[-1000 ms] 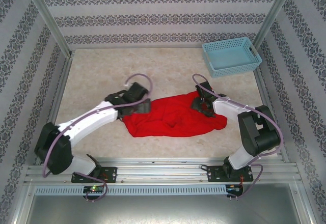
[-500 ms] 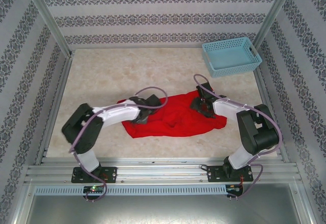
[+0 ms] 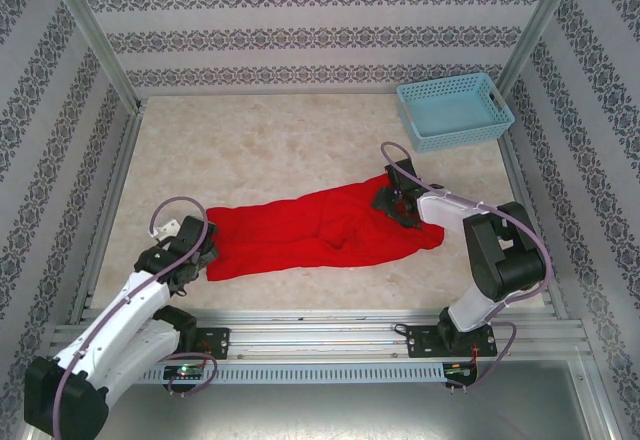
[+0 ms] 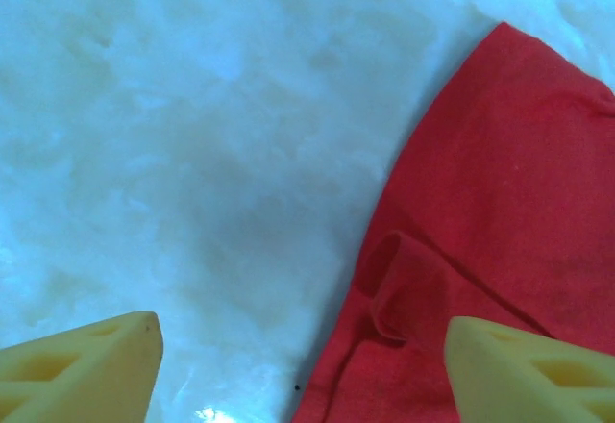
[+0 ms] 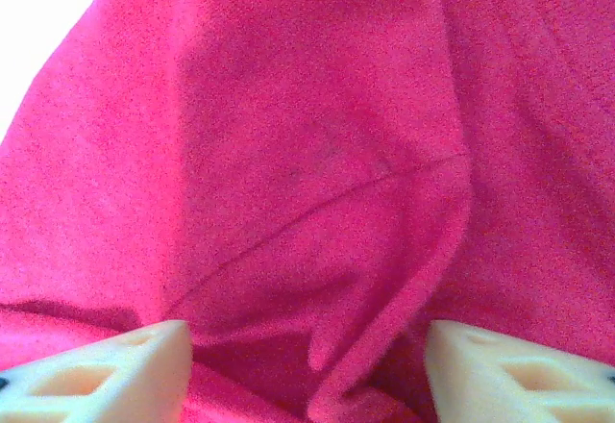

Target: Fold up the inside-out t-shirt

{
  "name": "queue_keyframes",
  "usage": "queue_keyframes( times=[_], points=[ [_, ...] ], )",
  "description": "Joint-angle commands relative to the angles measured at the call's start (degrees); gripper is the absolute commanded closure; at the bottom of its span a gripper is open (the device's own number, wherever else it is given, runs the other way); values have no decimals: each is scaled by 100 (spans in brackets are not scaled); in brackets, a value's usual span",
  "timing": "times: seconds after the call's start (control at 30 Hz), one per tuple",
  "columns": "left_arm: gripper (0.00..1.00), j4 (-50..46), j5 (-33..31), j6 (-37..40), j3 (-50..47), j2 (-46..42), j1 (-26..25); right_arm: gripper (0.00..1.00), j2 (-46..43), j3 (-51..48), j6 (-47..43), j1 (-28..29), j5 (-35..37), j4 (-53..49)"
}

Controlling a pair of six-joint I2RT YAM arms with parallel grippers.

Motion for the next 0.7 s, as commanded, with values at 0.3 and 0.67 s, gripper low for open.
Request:
queue_keyframes(
  times=[0.3,0.67],
  points=[
    [14,1620,1338,953,604,2510,1059,9,-136,342,-800,-609,541,-1445],
    [42,2462,2035,1132,625,3839,1848,7,646,940,-840,-446,378,-1421]
  ],
)
